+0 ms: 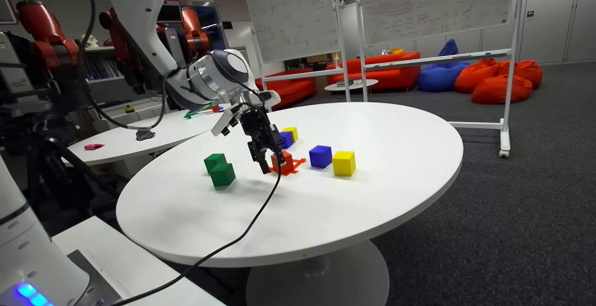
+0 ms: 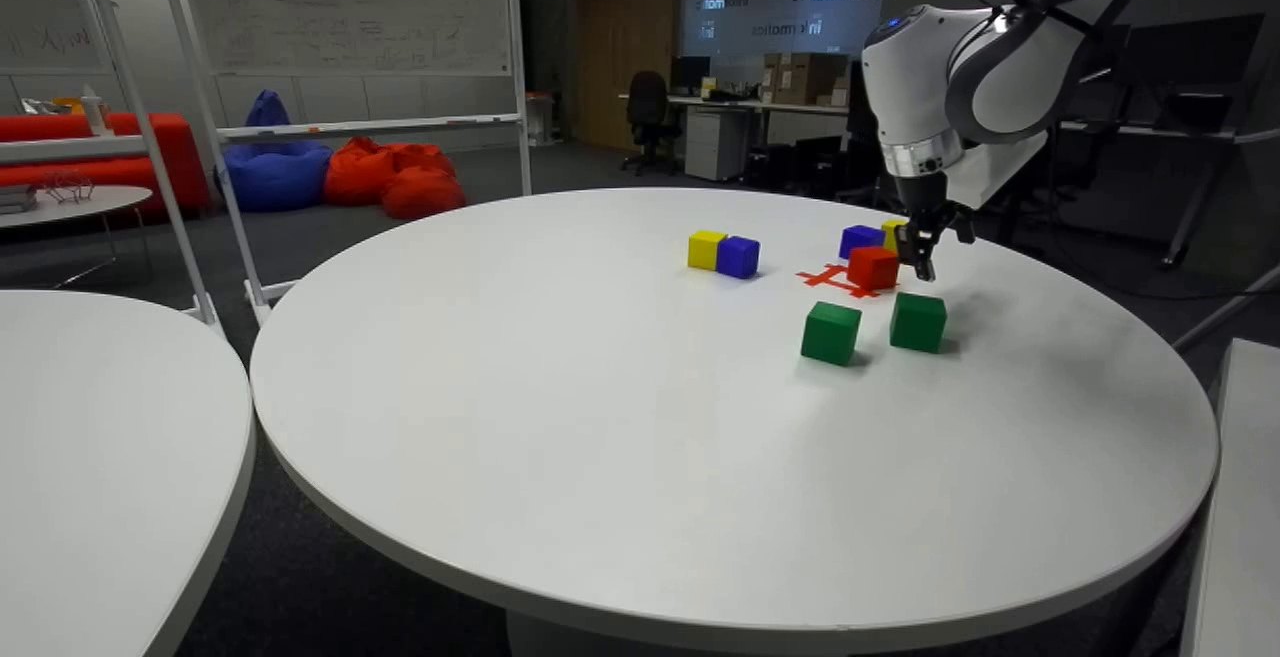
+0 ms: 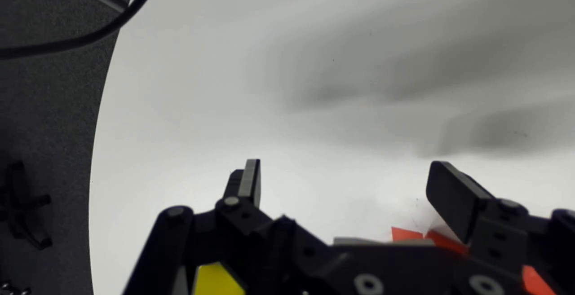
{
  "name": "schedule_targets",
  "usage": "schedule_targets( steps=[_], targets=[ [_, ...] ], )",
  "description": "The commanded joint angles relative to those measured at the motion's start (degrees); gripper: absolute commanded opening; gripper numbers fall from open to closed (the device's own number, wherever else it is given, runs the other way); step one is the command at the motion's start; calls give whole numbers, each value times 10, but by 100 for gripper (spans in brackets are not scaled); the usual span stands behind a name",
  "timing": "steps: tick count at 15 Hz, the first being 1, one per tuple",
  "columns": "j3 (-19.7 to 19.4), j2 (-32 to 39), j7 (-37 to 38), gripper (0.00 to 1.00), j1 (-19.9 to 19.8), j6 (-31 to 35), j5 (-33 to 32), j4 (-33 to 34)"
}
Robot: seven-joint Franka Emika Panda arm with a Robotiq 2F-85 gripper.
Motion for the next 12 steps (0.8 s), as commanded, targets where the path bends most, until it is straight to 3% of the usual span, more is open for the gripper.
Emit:
schedule_targets(
  steps=[1, 12],
  targets=[
    [1, 0, 0, 100, -3, -1, 0, -2],
    [4, 6, -13, 100, -5, -10, 6, 26]
  ],
)
